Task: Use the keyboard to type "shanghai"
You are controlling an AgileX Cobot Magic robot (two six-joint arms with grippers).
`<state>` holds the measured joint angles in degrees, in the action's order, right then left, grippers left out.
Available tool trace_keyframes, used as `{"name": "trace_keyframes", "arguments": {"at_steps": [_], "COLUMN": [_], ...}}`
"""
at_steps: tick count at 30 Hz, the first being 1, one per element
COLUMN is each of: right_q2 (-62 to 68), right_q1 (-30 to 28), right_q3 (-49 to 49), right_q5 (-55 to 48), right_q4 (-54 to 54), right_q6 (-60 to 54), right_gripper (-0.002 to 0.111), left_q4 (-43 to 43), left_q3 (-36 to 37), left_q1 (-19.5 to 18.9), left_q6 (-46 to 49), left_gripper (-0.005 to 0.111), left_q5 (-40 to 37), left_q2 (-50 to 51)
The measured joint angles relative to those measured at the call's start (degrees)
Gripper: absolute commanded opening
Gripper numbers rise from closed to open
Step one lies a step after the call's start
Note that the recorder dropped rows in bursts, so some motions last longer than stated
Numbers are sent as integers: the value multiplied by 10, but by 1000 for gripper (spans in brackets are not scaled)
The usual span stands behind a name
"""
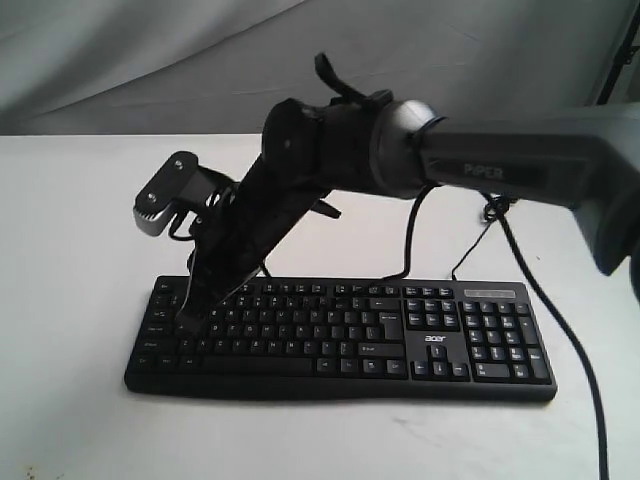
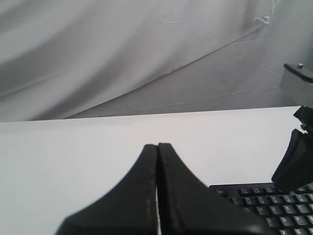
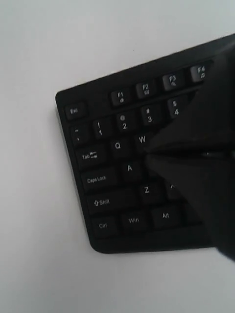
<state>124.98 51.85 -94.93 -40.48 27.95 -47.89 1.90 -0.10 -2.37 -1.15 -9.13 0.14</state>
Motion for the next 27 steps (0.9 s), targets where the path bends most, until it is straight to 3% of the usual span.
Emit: {"name": "trace_keyframes", "arguments": {"at_steps": [27], "right_q2": [54], "right_q1": [19], "right_q3": [-1], "right_q5": [60], "right_q4": [5], "right_q6": [-16], "right_gripper": [0], "left_q4": [0], "left_q3": [0], "left_q1": [0], "left_q6": [0], "left_gripper": [0], "left_q5": [0], "left_q2": [0]}}
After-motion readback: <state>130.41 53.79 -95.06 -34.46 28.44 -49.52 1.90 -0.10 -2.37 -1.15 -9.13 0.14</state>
